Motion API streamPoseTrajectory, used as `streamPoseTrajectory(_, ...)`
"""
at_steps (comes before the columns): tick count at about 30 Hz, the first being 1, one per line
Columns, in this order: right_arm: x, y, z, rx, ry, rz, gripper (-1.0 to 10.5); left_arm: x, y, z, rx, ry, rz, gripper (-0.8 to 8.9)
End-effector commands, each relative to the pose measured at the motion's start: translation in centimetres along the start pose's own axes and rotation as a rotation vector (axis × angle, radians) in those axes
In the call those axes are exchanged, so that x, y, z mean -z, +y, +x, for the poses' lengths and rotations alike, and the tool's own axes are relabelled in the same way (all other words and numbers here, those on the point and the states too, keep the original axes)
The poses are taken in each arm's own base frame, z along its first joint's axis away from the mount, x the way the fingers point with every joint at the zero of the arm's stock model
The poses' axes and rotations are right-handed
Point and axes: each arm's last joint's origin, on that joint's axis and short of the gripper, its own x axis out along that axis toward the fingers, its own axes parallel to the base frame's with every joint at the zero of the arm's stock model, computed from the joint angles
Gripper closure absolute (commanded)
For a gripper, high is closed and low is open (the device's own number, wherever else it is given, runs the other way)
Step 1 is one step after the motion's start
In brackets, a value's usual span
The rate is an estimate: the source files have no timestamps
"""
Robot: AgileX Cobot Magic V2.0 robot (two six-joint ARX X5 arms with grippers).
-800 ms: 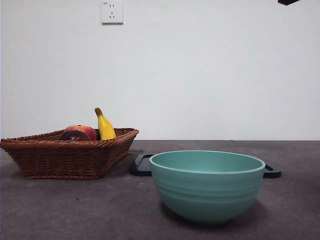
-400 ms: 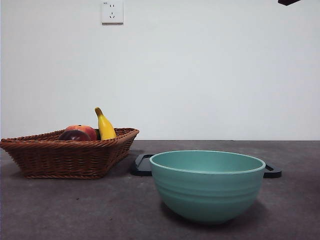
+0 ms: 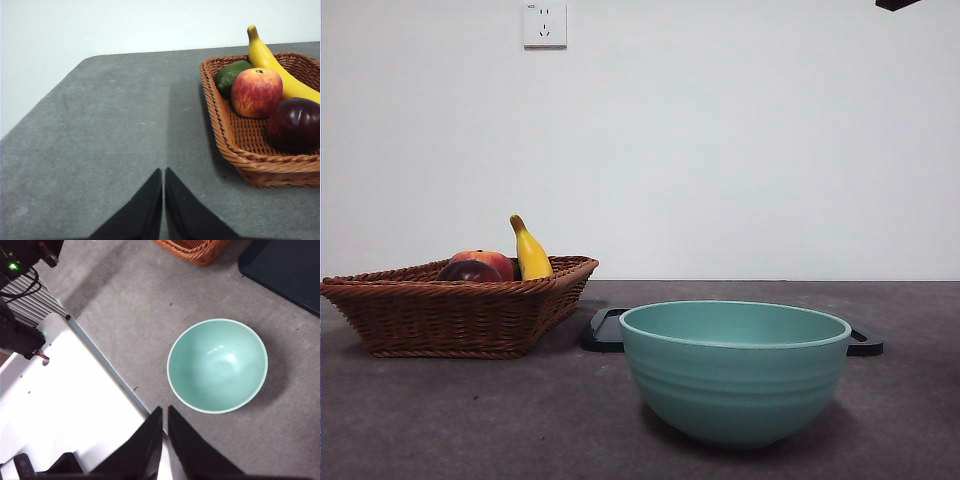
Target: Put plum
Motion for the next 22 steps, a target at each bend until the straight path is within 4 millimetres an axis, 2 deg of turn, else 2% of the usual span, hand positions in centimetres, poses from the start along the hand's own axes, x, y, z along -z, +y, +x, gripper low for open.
streamPoseTrajectory(1, -0.43, 0.24, -0.15, -0.007, -0.014, -0.025, 9.4, 0.72, -0.03, 0.2, -0.005, 0.026, -0.009, 8.07)
streamPoseTrajectory(17, -0.43, 0.24, -0.15, -0.007, -0.014, -0.027, 9.4, 0.72, -0.03, 0.2, -0.005, 0.026, -0.009, 8.07)
streamPoseTrajectory(22, -0.65, -0.07, -0.69, 0.051, -0.086, -0.154, 9.4, 0.72, -0.03, 0.2, -0.005, 0.026, -0.009, 8.07)
